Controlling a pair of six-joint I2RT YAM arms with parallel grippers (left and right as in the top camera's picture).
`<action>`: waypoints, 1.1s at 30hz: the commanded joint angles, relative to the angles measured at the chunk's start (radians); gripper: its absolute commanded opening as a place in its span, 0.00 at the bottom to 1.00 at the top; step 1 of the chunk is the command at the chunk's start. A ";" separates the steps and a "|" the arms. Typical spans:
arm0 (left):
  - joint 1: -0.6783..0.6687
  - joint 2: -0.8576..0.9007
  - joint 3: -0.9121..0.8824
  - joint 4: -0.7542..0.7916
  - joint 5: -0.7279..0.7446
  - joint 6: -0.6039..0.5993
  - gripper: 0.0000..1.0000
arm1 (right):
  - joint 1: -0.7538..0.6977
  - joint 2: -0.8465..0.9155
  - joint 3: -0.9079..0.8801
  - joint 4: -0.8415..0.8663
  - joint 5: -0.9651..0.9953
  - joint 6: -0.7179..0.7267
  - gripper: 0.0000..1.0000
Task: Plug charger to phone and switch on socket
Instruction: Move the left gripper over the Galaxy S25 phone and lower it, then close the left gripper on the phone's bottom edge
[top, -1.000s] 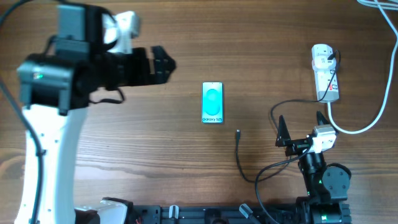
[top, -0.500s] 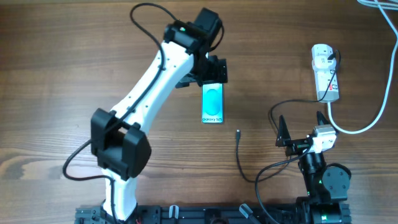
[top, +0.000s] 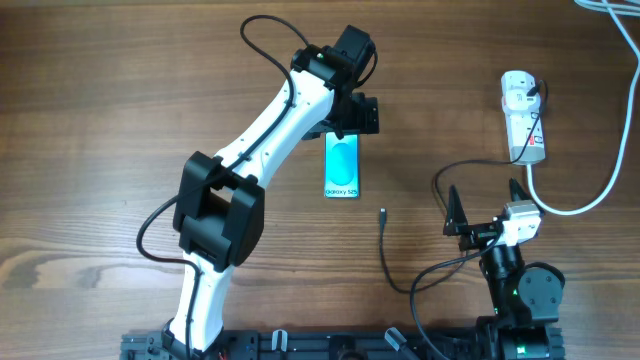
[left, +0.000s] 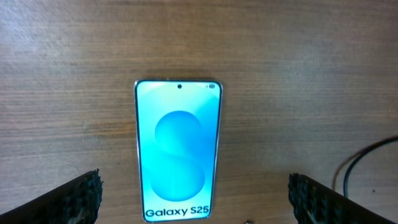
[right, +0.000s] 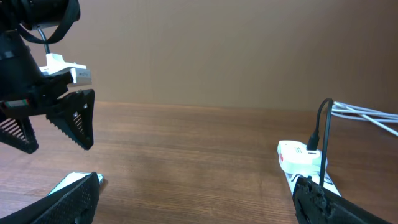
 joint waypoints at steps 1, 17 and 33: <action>-0.007 0.035 -0.011 0.005 -0.046 -0.032 1.00 | 0.006 -0.007 -0.001 0.003 0.007 0.011 1.00; -0.057 0.155 -0.013 -0.022 -0.133 0.014 1.00 | 0.006 -0.007 -0.001 0.003 0.007 0.011 1.00; -0.066 0.156 -0.164 0.080 -0.066 0.013 1.00 | 0.006 -0.007 -0.001 0.003 0.007 0.010 1.00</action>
